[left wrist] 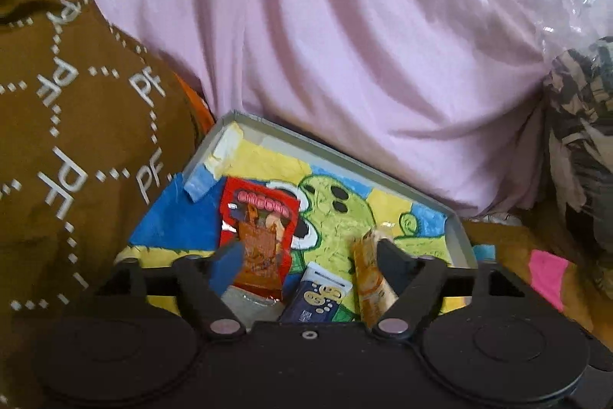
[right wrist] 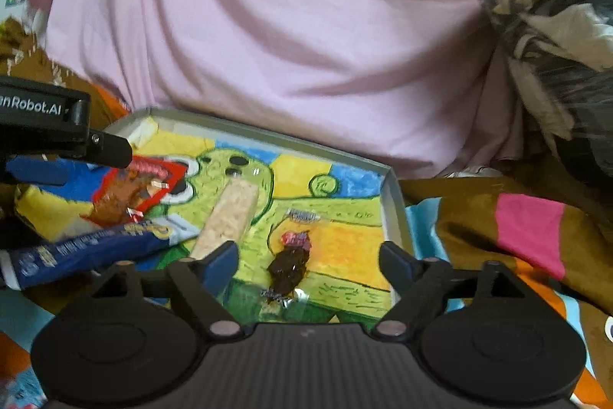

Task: Organize snacks
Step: 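Carry both snacks over the grey tray and open both tools to release them, then lift both tools away from the tray back over the remaining snacks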

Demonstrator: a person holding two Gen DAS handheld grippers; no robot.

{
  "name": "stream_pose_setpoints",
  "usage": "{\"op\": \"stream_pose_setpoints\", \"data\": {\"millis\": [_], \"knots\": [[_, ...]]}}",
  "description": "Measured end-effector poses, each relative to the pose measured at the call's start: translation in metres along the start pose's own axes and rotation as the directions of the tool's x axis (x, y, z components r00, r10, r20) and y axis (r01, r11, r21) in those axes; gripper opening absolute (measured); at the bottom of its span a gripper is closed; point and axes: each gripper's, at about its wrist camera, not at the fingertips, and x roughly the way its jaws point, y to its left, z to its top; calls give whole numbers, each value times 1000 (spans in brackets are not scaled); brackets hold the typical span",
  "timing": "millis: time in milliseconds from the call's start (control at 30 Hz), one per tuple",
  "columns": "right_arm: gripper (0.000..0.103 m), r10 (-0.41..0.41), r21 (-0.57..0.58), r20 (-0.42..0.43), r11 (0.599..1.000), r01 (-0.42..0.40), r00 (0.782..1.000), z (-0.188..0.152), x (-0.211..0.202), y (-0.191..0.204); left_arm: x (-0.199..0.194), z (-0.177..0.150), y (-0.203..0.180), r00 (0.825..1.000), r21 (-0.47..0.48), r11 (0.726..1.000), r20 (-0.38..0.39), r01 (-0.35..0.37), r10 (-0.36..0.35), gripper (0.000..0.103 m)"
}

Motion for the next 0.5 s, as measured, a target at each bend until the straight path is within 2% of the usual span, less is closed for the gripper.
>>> {"op": "stream_pose_setpoints", "data": {"millis": [167,500], "knots": [[101,-3,40,60,999,1,998,4,-29,-8,-27,6,-9,998,34,999,63,-17,15,102],[103,14,83,149,996,-27,989,7,-92,-20,-86,11,-17,994,51,998,102,-32,27,102]]}}
